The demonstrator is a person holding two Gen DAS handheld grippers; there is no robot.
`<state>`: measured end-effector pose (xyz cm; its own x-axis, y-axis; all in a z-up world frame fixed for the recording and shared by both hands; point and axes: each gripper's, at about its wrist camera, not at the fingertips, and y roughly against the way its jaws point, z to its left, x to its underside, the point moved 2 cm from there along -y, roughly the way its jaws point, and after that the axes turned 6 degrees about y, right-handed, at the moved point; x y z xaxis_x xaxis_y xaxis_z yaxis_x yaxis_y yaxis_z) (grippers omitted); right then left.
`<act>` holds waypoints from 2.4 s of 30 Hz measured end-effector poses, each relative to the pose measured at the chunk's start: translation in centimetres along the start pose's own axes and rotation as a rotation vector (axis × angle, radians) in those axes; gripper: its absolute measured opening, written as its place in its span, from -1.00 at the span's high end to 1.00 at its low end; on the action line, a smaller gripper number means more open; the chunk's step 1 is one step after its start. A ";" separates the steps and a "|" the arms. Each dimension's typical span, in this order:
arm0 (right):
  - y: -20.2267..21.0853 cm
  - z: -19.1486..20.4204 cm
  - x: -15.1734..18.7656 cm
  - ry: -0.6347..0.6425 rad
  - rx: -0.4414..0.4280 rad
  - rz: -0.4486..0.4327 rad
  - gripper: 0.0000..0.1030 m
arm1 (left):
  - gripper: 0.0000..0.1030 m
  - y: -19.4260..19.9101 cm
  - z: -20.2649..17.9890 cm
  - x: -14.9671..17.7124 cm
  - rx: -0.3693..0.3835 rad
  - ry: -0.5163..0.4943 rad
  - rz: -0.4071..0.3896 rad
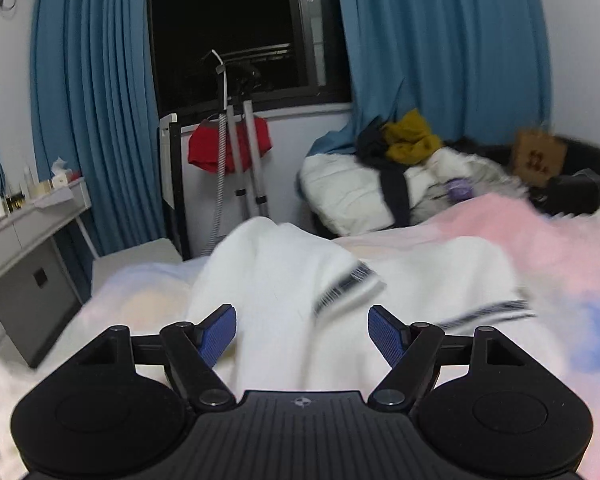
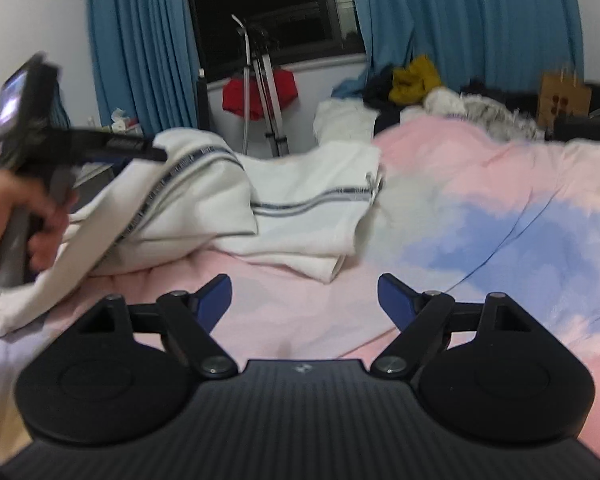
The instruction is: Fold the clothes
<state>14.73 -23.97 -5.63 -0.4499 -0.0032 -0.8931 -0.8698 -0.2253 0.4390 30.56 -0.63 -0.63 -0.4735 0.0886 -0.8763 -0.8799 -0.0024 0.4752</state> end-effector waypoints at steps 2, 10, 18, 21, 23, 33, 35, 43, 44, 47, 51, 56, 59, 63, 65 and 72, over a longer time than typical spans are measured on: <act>-1.4 -0.3 0.4 -0.010 -0.003 0.016 -0.58 | 0.10 -2.7 -0.2 -0.5 -0.013 -0.027 0.037; -3.6 -0.4 0.6 0.001 0.022 0.018 -0.58 | 0.93 -1.0 -2.0 -0.5 0.020 -0.135 -0.002; -0.7 0.6 -0.2 0.046 0.029 -0.049 -0.58 | 0.94 13.0 -2.9 4.6 0.146 -0.190 -0.078; 0.8 0.8 -0.8 0.033 0.016 -0.073 -0.58 | 0.94 17.6 -2.5 9.2 0.174 -0.157 -0.045; 1.6 0.3 -1.1 -0.017 -0.005 -0.073 -0.58 | 0.94 19.6 -2.3 12.4 0.178 -0.128 -0.008; 3.8 -3.2 -0.3 -0.356 -0.120 -0.009 -0.58 | 0.55 21.0 -2.2 16.5 0.172 -0.090 -0.001; 3.7 -3.6 -0.3 -0.365 -0.099 -0.003 -0.58 | 0.03 21.2 -2.5 15.9 0.176 -0.095 -0.027; 2.2 -5.0 -0.2 -0.361 0.011 -0.001 -0.58 | -0.23 14.5 -8.2 9.5 0.167 -0.304 -0.003; 2.0 -5.3 -0.3 -0.365 0.021 -0.005 -0.58 | -0.23 12.9 -9.4 8.6 0.167 -0.338 0.003; 1.5 -6.1 -0.2 -0.370 0.040 -0.015 -0.58 | -0.23 7.6 -13.1 5.7 0.161 -0.448 0.030; 0.5 -7.2 0.1 -0.406 0.037 -0.013 -0.58 | -0.23 -0.1 -16.8 2.1 0.145 -0.452 0.075; -1.8 -8.8 1.2 -0.484 0.028 0.022 -0.58 | -0.18 -9.5 -19.8 0.7 0.082 -0.449 0.126; -2.5 -9.4 1.9 -0.512 0.034 0.035 -0.58 | -0.04 -14.0 -20.7 1.1 0.040 -0.455 0.149; -3.1 -10.1 2.4 -0.553 0.032 0.037 -0.58 | 0.26 -16.6 -21.2 2.0 0.068 -0.455 0.185; -3.3 -10.1 2.4 -0.554 0.030 0.035 -0.58 | 0.91 -17.2 -21.5 2.3 0.084 -0.470 0.182; -2.4 -10.4 1.8 -0.546 0.028 -0.020 -0.58 | 0.95 -10.2 -21.6 0.0 0.168 -0.449 0.063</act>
<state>18.10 -33.57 -9.37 -0.4670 0.5083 -0.7236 -0.8807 -0.1944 0.4319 38.68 -22.17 -7.21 -0.4293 0.5149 -0.7420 -0.8137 0.1358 0.5652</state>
